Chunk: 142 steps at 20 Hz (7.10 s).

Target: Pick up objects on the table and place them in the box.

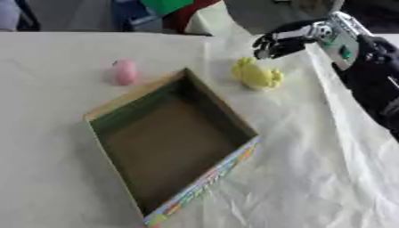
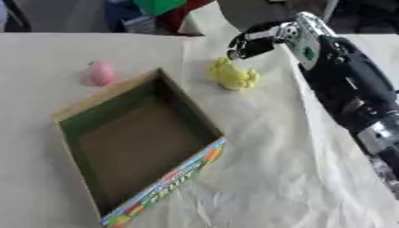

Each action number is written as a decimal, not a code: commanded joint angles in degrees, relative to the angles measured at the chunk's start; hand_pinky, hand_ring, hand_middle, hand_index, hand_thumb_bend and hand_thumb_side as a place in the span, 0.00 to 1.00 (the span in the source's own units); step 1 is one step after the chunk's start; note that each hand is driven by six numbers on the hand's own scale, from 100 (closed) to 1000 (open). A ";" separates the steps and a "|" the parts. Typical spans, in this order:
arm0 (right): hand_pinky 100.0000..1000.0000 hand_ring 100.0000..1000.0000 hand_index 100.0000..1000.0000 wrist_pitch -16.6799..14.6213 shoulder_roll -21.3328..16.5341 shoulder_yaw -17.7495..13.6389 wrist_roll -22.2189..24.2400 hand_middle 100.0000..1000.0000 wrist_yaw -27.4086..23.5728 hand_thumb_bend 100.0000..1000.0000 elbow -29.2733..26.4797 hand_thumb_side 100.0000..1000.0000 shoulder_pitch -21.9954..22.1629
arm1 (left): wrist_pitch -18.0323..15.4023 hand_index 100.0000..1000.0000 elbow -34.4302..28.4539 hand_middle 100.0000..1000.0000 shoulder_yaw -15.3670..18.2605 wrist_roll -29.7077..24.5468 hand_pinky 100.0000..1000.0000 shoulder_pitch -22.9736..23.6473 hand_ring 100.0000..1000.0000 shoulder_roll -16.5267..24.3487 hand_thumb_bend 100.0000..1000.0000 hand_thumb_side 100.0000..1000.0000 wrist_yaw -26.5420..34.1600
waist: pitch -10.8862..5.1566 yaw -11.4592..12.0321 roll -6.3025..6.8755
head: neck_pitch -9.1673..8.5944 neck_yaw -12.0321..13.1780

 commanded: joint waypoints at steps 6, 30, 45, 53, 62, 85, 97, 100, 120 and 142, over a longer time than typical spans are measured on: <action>0.76 0.87 1.00 3.82 -2.63 2.23 -3.94 0.84 3.41 0.00 -3.57 1.00 0.69 | 0.02 0.70 -0.97 0.60 0.18 -0.15 0.44 -0.59 0.58 1.41 0.00 0.96 -0.13 | -0.91 0.15 0.00 | -0.51 -0.02; 0.77 0.88 1.00 2.59 -1.51 3.72 -2.59 0.85 4.75 0.00 -2.04 1.00 2.41 | 0.15 0.70 -0.97 0.60 0.07 -0.37 0.44 -0.69 0.58 1.14 0.00 0.96 -0.01 | -0.57 0.39 -0.05 | -0.52 0.23; 0.78 0.90 1.00 1.93 0.86 4.96 -0.40 0.89 9.12 0.00 2.29 1.00 2.80 | 0.13 0.70 -0.97 0.60 -0.02 -0.45 0.44 -0.83 0.58 0.96 0.00 0.96 0.19 | -0.47 0.67 -0.02 | -0.71 0.00; 0.74 0.85 0.93 -0.69 2.24 4.70 -1.73 0.77 10.83 0.00 3.90 0.94 2.60 | 0.23 0.70 -0.97 0.60 -0.04 -0.45 0.44 -0.77 0.58 0.88 0.00 0.96 0.18 | -0.40 0.72 0.02 | -0.61 -0.03; 0.65 0.73 0.67 2.32 1.66 6.19 -5.31 0.47 5.47 0.00 -1.38 0.27 3.11 | 0.27 0.69 -0.97 0.61 -0.11 -0.54 0.44 -0.77 0.58 0.89 0.00 0.96 0.22 | -0.41 0.70 0.06 | -0.66 -0.12; 0.52 0.56 0.45 11.34 -1.06 5.90 -9.61 0.24 -5.87 0.00 -12.92 0.11 3.31 | 0.20 0.69 -0.97 0.61 -0.14 -0.74 0.44 -0.67 0.58 1.10 0.00 0.95 0.36 | -0.57 0.60 0.15 | -0.55 -0.29; 0.50 0.52 0.38 13.01 -2.67 4.75 -15.20 0.17 -9.04 0.00 -22.99 0.14 1.79 | 0.03 0.70 -0.97 0.61 -0.19 -0.73 0.44 -0.68 0.58 1.25 0.00 0.95 0.46 | -0.60 0.46 0.32 | -0.11 -0.63; 0.50 0.52 0.38 13.59 -2.79 5.36 -15.60 0.17 -10.31 0.00 -26.31 0.14 1.13 | -0.04 0.70 -0.97 0.61 -0.24 -0.77 0.44 -0.71 0.58 1.34 0.00 0.95 0.47 | -0.56 0.40 0.32 | -0.17 -0.81; 0.49 0.52 0.38 14.46 3.40 14.42 -6.04 0.18 -14.08 0.00 -30.70 0.12 -1.19 | -0.06 0.69 -0.97 0.61 -0.44 -1.05 0.44 -0.88 0.58 1.32 0.00 0.95 0.61 | -0.43 0.46 0.33 | -0.28 -1.79; 0.50 0.55 0.44 14.44 7.40 18.97 5.57 0.27 -15.66 0.00 -29.82 0.11 1.82 | 0.21 0.69 -0.97 0.61 -0.45 -1.09 0.44 -1.02 0.59 1.31 0.00 0.95 0.58 | -0.44 0.48 -0.10 | -0.62 -1.96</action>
